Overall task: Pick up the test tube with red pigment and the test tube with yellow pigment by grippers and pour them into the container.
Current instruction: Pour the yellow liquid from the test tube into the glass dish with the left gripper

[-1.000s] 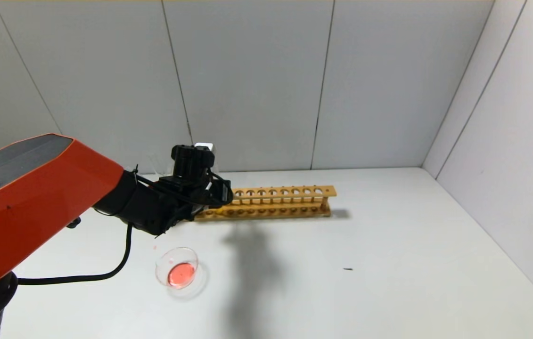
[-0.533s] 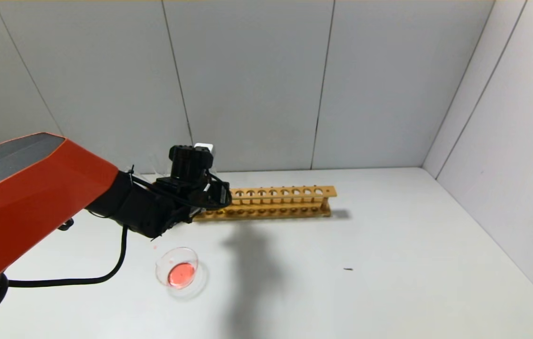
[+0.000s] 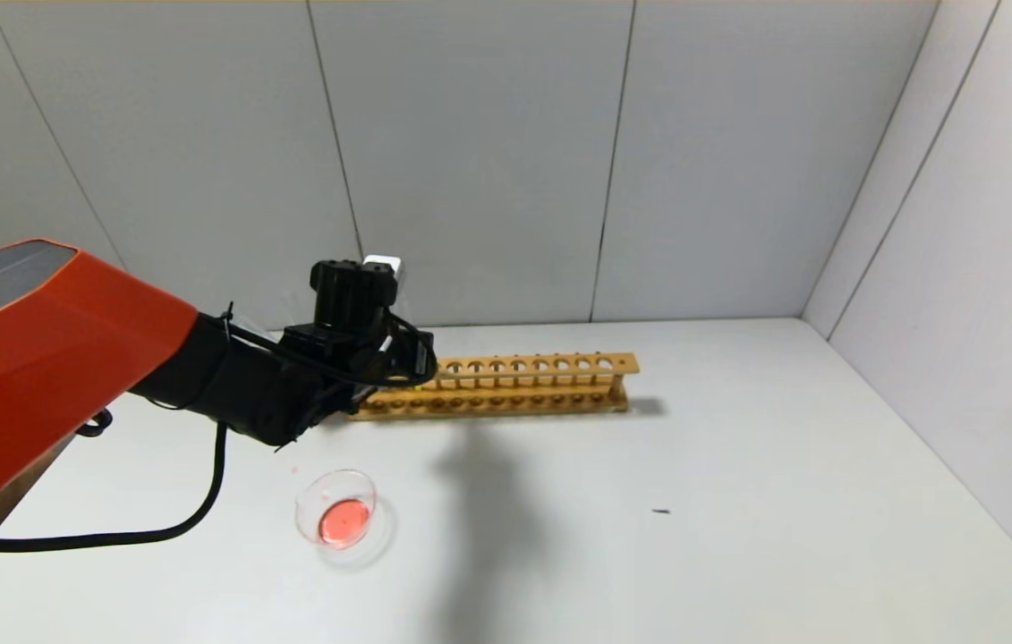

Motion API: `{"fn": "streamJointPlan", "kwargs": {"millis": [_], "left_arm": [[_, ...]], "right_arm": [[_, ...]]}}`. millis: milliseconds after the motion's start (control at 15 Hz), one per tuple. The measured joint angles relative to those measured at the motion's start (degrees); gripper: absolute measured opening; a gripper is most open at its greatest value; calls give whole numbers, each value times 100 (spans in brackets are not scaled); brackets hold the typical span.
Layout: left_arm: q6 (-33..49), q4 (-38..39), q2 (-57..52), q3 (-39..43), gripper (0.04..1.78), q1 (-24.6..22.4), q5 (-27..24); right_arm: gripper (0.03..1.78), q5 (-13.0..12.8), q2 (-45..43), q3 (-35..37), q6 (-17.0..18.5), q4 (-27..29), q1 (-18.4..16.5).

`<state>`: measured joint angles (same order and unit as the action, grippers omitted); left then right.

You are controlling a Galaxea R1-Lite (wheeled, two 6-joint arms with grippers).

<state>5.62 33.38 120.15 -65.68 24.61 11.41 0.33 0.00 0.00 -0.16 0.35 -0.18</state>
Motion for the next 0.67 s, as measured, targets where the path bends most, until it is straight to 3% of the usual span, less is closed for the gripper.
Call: {"fn": "streamJointPlan", "kwargs": {"millis": [667], "left_arm": [[-199,2,-235,-197,30,-33,0]], "right_arm": [[175,0,0,0,0,-2,0]]}}
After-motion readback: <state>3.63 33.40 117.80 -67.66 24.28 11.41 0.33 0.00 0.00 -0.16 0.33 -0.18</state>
